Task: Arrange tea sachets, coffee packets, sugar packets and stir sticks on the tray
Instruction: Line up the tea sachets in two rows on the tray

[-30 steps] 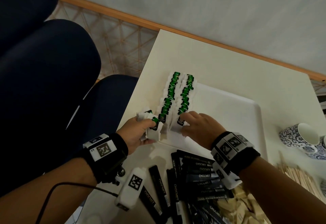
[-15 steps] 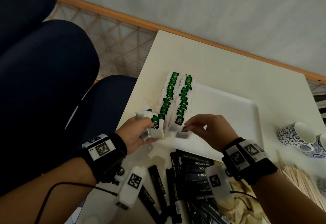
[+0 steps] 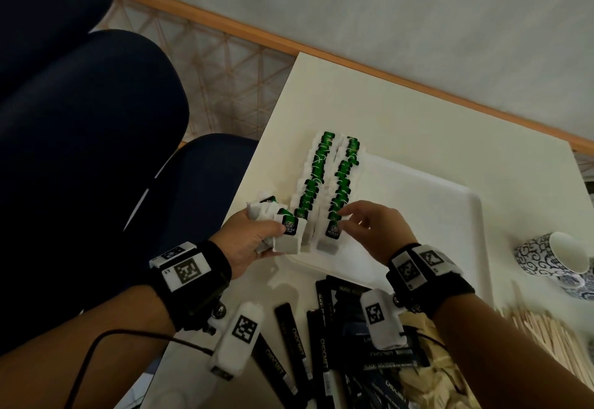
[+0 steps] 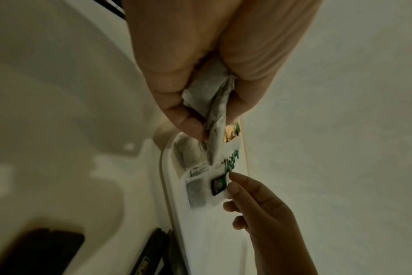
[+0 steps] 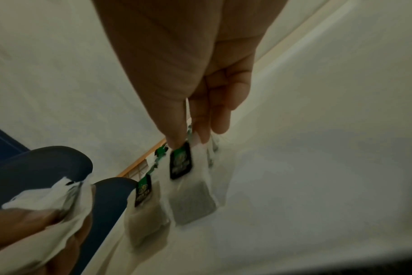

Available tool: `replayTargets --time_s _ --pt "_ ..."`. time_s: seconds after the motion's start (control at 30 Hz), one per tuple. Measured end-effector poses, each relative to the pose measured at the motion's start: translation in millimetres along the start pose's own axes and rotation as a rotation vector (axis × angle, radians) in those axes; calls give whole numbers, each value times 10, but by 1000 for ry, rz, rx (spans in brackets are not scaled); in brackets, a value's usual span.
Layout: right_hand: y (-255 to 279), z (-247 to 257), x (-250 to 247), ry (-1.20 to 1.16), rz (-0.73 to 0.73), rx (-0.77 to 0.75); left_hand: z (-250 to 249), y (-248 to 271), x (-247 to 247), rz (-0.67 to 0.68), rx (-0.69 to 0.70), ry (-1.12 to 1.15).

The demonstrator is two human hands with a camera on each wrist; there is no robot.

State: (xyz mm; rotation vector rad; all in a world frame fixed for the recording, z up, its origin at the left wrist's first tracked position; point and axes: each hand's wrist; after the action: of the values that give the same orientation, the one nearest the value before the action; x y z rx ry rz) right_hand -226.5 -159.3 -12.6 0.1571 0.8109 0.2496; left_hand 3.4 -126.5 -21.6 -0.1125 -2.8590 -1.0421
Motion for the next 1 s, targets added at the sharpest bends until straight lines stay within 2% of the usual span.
replayTargets --time_s 0.17,0.23,0.33,0.43,0.57,0.67,0.87,1.0 --pt "85 161 -13 -153 -49 -96 28 -20 76 35 -4 -66" --pt "118 260 22 -255 36 -90 35 -21 114 53 2 -82" --pt "130 331 112 -269 190 -57 26 2 151 80 21 -79" --pt "118 325 161 -295 173 -5 -8 26 116 59 35 -51" --pt "146 323 177 -190 228 3 -81 21 -49 -43 45 34" --pt "140 335 209 -85 280 -14 -141 20 -150 -66 53 113" --pt "-63 315 267 -25 221 -43 -187 33 -248 -42 78 204" --pt "-166 355 286 -7 190 -22 -176 19 -270 -77 129 214"
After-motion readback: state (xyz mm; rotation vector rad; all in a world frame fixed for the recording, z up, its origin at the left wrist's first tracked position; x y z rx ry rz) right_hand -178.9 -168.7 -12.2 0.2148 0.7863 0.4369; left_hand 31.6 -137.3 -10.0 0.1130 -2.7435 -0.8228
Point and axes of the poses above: each hand's wrist, its own y-axis away from the middle knuckle, its own x-axis out of the palm, z = x × y, and after that the axes turned 12 degrees about -y, right-handed
